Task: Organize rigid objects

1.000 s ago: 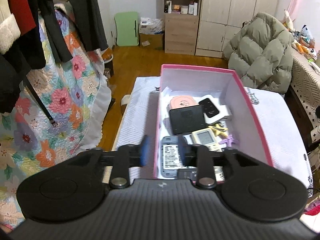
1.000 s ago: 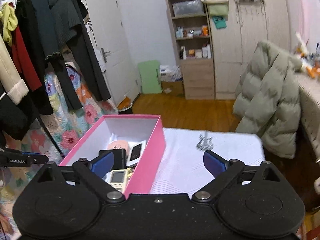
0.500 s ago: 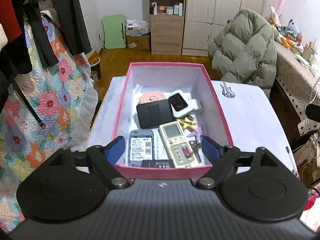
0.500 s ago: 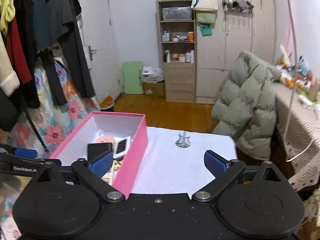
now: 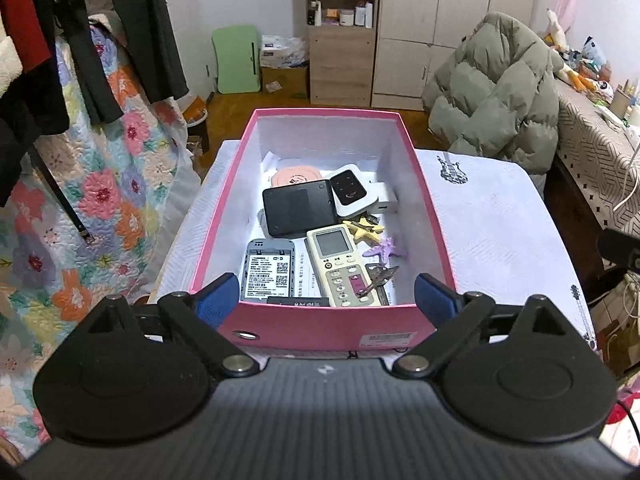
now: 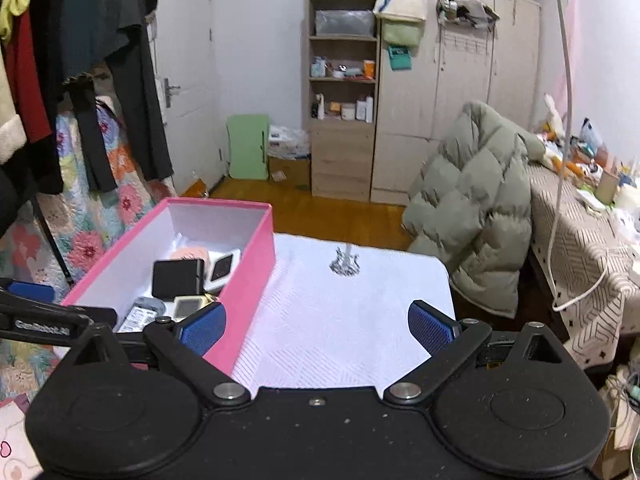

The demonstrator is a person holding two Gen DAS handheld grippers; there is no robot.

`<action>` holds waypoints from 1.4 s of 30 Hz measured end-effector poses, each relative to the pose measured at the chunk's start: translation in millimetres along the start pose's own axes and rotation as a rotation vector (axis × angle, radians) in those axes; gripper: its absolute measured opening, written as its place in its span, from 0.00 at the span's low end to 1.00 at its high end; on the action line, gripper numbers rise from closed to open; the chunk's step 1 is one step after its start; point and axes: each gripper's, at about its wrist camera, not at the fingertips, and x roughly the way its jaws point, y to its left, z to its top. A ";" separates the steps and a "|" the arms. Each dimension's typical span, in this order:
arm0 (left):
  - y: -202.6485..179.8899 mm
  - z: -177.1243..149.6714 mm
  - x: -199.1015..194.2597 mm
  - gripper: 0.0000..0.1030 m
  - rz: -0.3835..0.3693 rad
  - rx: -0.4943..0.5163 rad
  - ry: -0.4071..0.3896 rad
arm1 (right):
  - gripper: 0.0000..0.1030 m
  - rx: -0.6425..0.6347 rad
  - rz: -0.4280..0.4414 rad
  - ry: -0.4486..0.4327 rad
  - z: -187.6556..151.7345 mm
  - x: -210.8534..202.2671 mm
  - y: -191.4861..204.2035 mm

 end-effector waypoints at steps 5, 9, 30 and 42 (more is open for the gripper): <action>-1.4 -6.5 -0.6 0.92 0.016 0.008 -0.012 | 0.96 -0.020 -0.028 0.002 -10.6 -1.2 3.8; -5.7 -19.2 -3.0 0.92 0.033 0.008 -0.048 | 0.96 -0.010 -0.027 -0.031 -21.3 -7.4 5.5; -13.3 -40.7 -19.8 0.93 0.052 0.029 -0.135 | 0.96 -0.030 -0.049 -0.084 -46.3 -15.5 11.4; -17.2 -43.4 -21.8 0.95 0.050 0.037 -0.148 | 0.97 -0.004 -0.059 -0.057 -51.6 -15.3 8.1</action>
